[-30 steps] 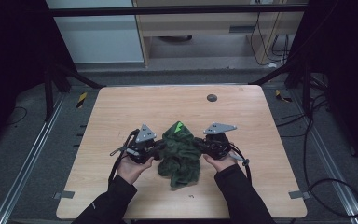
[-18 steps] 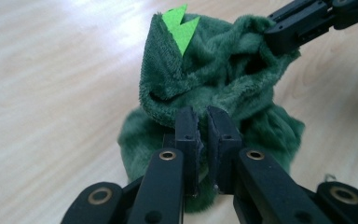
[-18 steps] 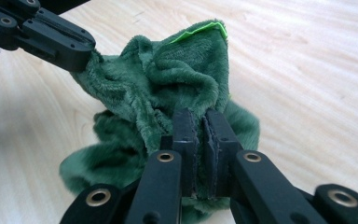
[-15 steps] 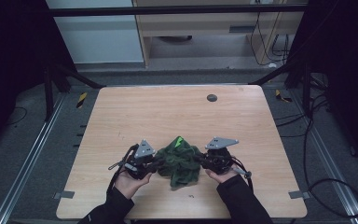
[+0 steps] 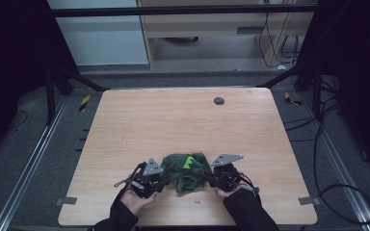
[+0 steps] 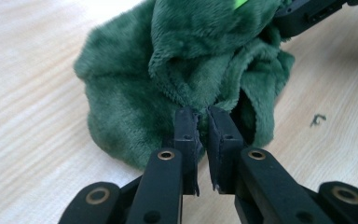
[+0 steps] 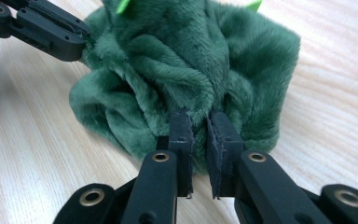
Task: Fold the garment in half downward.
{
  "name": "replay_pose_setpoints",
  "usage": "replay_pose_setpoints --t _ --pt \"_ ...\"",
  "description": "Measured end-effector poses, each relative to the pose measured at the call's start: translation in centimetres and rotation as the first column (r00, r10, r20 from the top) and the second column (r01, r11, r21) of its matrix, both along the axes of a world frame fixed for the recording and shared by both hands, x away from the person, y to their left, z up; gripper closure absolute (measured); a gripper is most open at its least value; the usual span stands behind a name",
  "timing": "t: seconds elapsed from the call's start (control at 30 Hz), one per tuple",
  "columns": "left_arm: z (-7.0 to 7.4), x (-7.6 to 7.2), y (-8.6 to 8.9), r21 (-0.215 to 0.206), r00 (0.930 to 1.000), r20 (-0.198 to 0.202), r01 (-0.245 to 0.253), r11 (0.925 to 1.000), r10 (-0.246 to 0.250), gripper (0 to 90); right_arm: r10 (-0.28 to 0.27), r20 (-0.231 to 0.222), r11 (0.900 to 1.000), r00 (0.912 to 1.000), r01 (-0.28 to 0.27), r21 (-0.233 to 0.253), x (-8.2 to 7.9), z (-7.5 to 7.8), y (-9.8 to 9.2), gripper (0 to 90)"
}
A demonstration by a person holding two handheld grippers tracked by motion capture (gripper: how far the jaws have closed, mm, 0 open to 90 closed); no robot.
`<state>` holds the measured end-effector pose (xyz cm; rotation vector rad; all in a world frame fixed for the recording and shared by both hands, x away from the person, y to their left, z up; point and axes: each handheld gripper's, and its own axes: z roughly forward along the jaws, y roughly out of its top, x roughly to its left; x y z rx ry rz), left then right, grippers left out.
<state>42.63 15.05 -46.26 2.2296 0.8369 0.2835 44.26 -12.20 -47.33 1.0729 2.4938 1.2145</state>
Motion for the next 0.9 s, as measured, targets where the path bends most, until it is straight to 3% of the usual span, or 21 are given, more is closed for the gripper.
replay_pose_setpoints --t 0.17,0.33,0.67,0.9 --pt "-0.4 -0.2 -0.3 0.018 1.0000 0.001 0.007 0.9998 -0.007 82.2 -0.001 -0.006 1.000 1.0000 0.001 -0.017 -0.1 -0.5 0.0 80.7" --pt "0.2 -0.3 0.2 -0.004 1.0000 0.007 -0.005 1.0000 0.005 80.4 -0.006 -0.005 1.000 1.0000 0.005 -0.011 -0.3 -0.3 -0.1 79.1" --pt "2.1 -0.6 1.7 -0.048 0.9986 0.027 -0.045 0.9978 0.046 69.8 -0.025 0.015 0.999 0.9996 0.024 0.035 -0.9 0.9 -1.0 72.0" --pt "3.7 0.6 2.6 -0.082 0.9951 0.044 -0.085 0.9930 0.089 71.8 -0.053 0.058 0.995 0.9969 0.048 0.089 -0.6 2.5 -1.8 70.8"
